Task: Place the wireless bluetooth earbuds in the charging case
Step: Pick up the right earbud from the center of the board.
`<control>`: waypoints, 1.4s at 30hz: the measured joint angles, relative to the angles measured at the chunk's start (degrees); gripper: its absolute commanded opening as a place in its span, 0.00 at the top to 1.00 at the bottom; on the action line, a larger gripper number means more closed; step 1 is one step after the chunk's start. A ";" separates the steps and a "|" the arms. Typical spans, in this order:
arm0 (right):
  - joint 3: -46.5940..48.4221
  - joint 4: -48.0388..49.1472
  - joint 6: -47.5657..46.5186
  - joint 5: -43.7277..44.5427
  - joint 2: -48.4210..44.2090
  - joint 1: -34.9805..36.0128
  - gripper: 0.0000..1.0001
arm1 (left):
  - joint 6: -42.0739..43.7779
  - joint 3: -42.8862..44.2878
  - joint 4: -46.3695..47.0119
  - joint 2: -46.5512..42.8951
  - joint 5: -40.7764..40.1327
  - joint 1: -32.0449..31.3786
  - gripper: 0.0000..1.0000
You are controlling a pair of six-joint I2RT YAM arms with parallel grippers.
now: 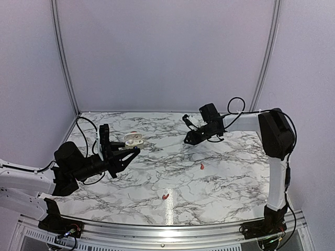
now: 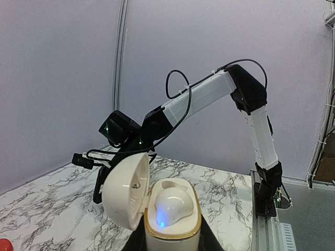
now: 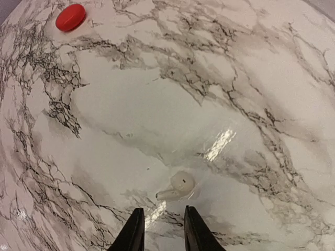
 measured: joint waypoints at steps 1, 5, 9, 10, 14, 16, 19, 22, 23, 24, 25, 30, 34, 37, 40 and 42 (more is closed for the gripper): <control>1.16 0.11 -0.02 0.04 0.28 -0.15 0.72 | 0.00 0.00 0.00 0.00 -0.02 0.00 1.00; 5.09 0.74 -0.07 0.02 1.62 -0.44 0.70 | 0.00 0.00 0.00 0.00 -0.02 0.00 1.00; 7.96 0.92 -0.50 0.04 4.15 -0.42 0.68 | 0.00 0.00 0.02 0.00 -0.04 0.00 1.00; 8.55 0.85 -0.63 0.04 4.92 -0.42 0.68 | 0.00 0.00 0.00 0.00 -0.04 0.00 1.00; 9.53 0.57 -1.42 0.20 7.50 -0.42 0.68 | 0.00 0.00 0.02 0.00 -0.04 0.00 1.00; 9.53 -0.17 -1.88 0.26 8.33 -0.42 0.69 | 0.00 0.00 0.00 -0.02 -0.04 0.00 1.00; 9.53 -0.66 -2.47 0.28 9.05 -0.42 0.70 | 0.00 0.00 0.00 -0.09 -0.07 0.00 1.00; 9.49 -1.07 -3.10 0.28 9.22 -0.42 0.72 | 0.00 0.00 0.00 -0.15 -0.07 0.00 1.00; 9.46 -1.05 -3.34 0.26 9.22 -0.42 0.72 | 0.02 0.00 0.02 -0.15 -0.07 0.00 1.00; 9.46 -1.05 -3.54 0.26 9.22 -0.39 0.73 | 0.02 0.00 0.00 -0.17 -0.07 0.00 1.00; 9.40 -1.05 -3.76 0.26 9.22 -0.39 0.74 | 0.02 0.00 0.02 -0.20 -0.07 0.00 1.00; 8.37 -0.61 -4.63 0.70 9.22 -0.17 0.78 | 0.02 0.00 0.00 -0.20 -0.07 0.00 1.00; 8.28 -0.22 -5.29 1.79 9.20 0.15 0.84 | 0.02 0.00 0.02 -0.24 -0.04 0.00 1.00; 7.78 0.22 -5.42 2.23 8.94 0.39 0.87 | 0.00 0.00 -0.02 -0.50 -0.07 0.00 1.00; 5.79 0.98 -5.42 3.06 7.61 0.87 0.88 | 0.00 0.00 0.02 -0.68 -0.07 0.00 1.00; 3.04 1.42 -5.40 3.39 5.70 1.44 0.89 | 0.00 0.00 0.02 -0.68 -0.07 0.00 1.00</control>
